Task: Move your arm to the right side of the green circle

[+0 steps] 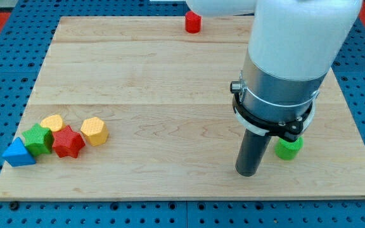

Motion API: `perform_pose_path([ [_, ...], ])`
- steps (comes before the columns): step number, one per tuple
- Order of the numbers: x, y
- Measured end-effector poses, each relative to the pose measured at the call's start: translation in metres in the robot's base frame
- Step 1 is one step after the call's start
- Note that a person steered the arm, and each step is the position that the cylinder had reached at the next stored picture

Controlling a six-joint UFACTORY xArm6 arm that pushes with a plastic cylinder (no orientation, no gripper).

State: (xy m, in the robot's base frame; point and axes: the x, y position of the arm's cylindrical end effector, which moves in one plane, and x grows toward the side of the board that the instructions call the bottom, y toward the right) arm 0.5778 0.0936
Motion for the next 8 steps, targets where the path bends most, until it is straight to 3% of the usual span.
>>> perform_pose_path([
  [1, 0.004, 0.007],
  [3, 0.007, 0.215],
  [4, -0.011, 0.251],
  [5, -0.021, 0.212],
  [6, -0.019, 0.132],
  [8, -0.084, 0.057],
])
